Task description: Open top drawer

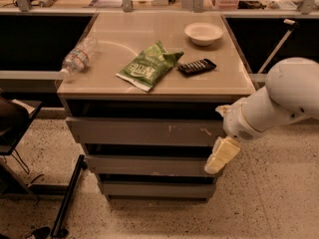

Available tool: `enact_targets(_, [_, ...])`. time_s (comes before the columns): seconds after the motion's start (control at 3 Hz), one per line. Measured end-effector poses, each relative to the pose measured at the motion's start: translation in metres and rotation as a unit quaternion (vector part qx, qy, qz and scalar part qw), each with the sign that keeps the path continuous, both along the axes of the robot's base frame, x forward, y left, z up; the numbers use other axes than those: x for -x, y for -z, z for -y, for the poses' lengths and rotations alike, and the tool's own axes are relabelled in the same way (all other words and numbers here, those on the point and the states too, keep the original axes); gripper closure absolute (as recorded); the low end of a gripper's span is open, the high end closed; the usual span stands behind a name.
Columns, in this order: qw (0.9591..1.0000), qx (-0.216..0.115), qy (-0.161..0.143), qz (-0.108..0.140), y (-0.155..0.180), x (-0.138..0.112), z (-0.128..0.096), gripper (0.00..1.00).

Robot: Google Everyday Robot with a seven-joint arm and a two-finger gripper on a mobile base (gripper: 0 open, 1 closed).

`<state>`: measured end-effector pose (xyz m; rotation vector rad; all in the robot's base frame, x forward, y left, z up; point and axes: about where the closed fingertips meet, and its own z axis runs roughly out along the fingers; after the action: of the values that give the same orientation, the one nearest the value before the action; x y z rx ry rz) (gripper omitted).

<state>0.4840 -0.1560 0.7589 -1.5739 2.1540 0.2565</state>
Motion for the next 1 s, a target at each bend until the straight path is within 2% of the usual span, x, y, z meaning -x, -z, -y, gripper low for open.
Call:
enact_targets(0.33, [0.9990, -0.037, -0.002, 0.026, 0.016, -0.021, -0.029, 0.00])
enact_targets(0.67, [0.9987, -0.038, 0.001, 0.034, 0.015, -0.026, -0.030, 0.00])
enact_targets(1.0, [0.9989, -0.028, 0.019, 0.032, 0.027, -0.023, -0.026, 0.00])
